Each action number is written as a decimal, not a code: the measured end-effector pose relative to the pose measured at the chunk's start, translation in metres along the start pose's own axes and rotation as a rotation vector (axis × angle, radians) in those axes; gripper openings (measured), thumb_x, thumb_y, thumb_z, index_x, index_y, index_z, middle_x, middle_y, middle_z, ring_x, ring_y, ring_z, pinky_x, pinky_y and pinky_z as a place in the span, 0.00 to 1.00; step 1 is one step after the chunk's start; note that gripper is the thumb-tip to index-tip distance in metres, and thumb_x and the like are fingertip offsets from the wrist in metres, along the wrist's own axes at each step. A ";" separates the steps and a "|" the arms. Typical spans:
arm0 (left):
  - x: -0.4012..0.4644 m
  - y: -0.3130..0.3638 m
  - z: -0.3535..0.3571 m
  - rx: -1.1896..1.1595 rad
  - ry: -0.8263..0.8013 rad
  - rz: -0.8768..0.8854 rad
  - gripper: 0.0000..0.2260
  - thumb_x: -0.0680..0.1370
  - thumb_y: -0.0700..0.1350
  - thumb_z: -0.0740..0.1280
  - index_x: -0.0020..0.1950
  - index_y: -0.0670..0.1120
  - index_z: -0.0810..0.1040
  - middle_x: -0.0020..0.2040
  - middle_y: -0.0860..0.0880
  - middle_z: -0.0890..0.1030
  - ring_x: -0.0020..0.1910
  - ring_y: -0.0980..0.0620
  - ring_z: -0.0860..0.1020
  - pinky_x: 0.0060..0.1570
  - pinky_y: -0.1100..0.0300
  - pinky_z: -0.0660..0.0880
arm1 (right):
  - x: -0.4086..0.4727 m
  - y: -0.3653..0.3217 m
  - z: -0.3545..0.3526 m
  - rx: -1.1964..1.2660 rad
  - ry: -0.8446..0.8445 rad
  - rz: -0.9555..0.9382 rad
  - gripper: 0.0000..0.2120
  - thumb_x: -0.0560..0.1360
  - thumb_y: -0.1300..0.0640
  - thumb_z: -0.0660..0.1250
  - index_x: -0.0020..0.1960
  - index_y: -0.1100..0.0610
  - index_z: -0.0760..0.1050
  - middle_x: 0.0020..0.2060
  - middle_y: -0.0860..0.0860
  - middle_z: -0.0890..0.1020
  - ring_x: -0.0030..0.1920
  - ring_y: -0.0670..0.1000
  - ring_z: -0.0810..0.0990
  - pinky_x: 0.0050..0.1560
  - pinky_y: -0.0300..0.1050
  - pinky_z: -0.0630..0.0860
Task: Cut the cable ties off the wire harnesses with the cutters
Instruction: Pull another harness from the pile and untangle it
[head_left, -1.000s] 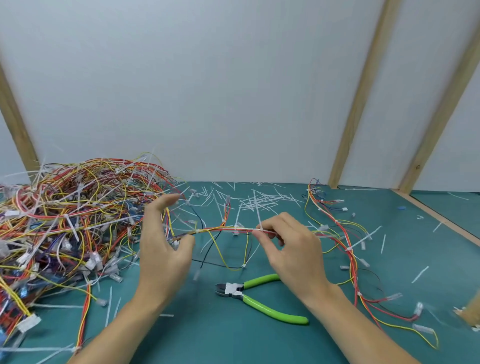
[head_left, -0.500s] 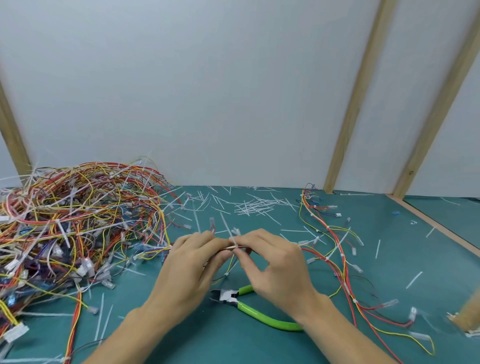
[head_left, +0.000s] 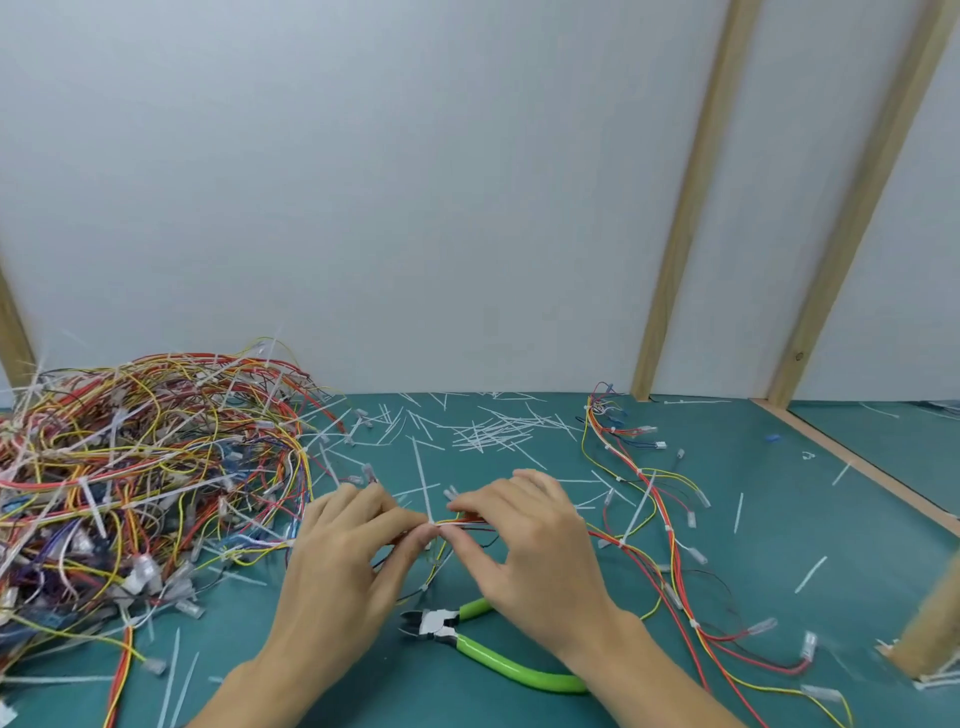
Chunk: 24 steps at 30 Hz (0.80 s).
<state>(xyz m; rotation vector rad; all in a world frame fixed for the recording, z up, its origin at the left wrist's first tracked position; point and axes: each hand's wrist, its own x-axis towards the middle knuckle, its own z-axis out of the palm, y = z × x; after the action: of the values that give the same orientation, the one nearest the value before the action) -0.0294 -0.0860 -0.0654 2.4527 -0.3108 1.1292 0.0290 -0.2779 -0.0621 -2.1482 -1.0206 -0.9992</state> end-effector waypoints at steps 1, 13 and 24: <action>0.000 0.000 0.000 0.020 0.020 -0.004 0.10 0.80 0.56 0.64 0.44 0.55 0.82 0.40 0.60 0.72 0.43 0.55 0.70 0.49 0.53 0.68 | 0.000 0.001 -0.001 -0.001 0.016 -0.003 0.08 0.79 0.46 0.72 0.52 0.50 0.83 0.45 0.41 0.83 0.48 0.47 0.81 0.67 0.45 0.69; -0.001 -0.004 -0.010 0.049 0.118 -0.146 0.15 0.83 0.53 0.58 0.39 0.51 0.76 0.45 0.58 0.75 0.52 0.49 0.73 0.71 0.41 0.61 | 0.002 0.011 -0.011 0.120 0.149 0.320 0.30 0.73 0.51 0.67 0.74 0.54 0.67 0.68 0.44 0.73 0.69 0.47 0.73 0.71 0.49 0.69; 0.002 -0.013 -0.014 0.045 0.256 -0.249 0.16 0.82 0.51 0.60 0.39 0.48 0.78 0.43 0.54 0.76 0.48 0.48 0.71 0.57 0.38 0.68 | -0.002 0.008 -0.006 0.157 -0.060 0.364 0.03 0.78 0.46 0.65 0.50 0.44 0.75 0.42 0.39 0.83 0.45 0.43 0.81 0.45 0.42 0.75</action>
<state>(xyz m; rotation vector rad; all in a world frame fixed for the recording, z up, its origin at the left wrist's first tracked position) -0.0322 -0.0681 -0.0594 2.2713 0.0953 1.3284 0.0326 -0.2876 -0.0623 -2.1404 -0.6743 -0.6633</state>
